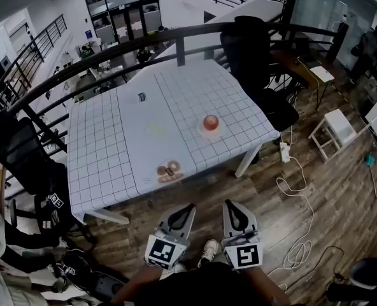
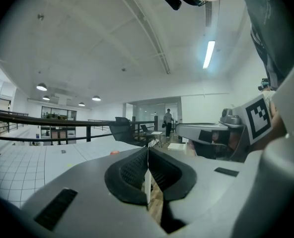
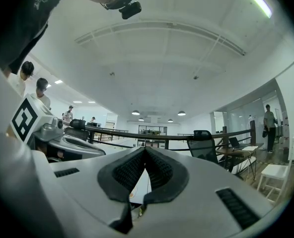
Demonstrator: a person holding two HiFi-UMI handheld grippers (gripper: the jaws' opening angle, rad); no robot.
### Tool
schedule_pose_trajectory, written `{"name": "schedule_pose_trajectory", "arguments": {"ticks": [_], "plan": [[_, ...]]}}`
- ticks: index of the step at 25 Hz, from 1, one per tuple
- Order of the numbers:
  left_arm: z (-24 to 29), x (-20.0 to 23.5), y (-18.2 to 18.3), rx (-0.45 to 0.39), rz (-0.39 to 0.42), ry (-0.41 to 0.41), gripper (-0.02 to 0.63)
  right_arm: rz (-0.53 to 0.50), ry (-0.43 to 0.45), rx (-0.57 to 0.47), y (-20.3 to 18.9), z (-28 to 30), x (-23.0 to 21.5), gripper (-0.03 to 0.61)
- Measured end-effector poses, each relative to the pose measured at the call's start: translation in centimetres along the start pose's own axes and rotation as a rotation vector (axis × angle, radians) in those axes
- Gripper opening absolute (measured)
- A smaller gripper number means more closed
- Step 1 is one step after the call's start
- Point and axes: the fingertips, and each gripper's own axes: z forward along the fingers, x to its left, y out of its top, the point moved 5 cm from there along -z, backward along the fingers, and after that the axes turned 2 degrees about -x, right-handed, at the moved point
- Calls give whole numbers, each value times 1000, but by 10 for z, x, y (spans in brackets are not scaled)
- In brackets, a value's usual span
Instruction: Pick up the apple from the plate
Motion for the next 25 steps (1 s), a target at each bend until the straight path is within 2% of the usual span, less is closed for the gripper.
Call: {"name": "schedule_pose_trajectory", "arguments": {"ticks": [5,10,15,20,25], "plan": [[37,1,4,8,-14,20,23,25,1,-24,-2,20,-33,23],[43,-3,26,13,-15,49,23,45,32,-39,13,24,-40,23],[77,1,36,34,-34,68,23,53,57,-26,13,45,-74,23],[83,25,11,21,-42,75,22,54,33,-31,-14,59,-70,23],[95,53,14,22,-64,76,21,9,45,36,-19,83,-72,23]]}}
